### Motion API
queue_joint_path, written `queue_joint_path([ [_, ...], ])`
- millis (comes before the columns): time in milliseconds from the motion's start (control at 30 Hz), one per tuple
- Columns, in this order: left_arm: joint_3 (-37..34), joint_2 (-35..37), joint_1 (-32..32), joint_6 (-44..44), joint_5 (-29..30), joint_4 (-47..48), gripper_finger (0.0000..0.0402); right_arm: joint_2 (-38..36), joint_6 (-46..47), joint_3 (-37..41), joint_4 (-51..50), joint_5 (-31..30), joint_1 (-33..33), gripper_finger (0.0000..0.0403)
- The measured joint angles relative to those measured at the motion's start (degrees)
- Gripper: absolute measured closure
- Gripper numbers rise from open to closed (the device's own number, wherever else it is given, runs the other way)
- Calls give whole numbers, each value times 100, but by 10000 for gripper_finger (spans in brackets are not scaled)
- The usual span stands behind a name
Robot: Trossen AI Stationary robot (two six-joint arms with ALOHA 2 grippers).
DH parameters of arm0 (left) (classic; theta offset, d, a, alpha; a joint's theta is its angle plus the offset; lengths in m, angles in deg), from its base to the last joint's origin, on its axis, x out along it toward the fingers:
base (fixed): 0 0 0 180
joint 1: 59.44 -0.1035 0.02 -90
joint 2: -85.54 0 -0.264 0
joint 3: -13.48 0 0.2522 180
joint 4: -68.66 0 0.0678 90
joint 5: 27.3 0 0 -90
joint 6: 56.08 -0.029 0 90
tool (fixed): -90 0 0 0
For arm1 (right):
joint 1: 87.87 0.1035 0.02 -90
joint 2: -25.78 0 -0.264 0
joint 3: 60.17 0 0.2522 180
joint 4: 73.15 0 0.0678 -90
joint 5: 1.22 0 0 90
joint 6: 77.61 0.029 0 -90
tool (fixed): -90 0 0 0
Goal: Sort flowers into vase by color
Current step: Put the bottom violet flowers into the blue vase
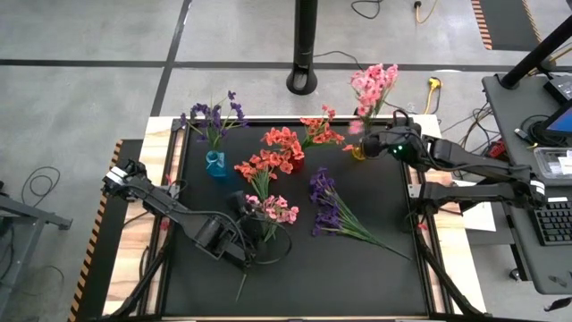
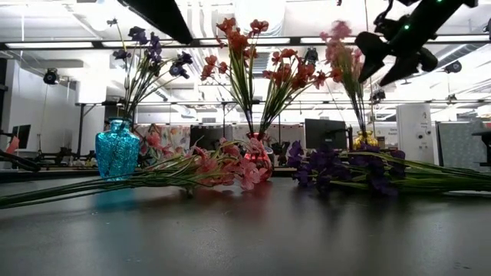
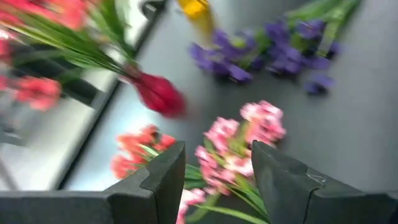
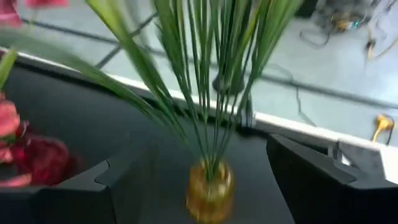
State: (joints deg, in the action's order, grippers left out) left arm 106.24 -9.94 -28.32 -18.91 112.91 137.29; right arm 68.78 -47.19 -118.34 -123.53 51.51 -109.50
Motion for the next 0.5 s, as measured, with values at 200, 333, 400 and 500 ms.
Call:
queue_joint_path([
  [200, 0, 0, 0, 454, -1092, -40, 234, -51, 579, -24, -943, 249, 0, 105],
  [333, -28, -4, 87, 801, -1424, 8, 234, -56, 805, -26, -1308, 605, 0, 110],
  [400, -68, -38, 194, 976, -1511, 56, 234, -56, 871, -26, -1382, 784, 0, 113],
  [500, -83, -121, 406, 1290, -1542, 239, 234, -58, 880, -26, -1408, 1079, 14, 115],
])
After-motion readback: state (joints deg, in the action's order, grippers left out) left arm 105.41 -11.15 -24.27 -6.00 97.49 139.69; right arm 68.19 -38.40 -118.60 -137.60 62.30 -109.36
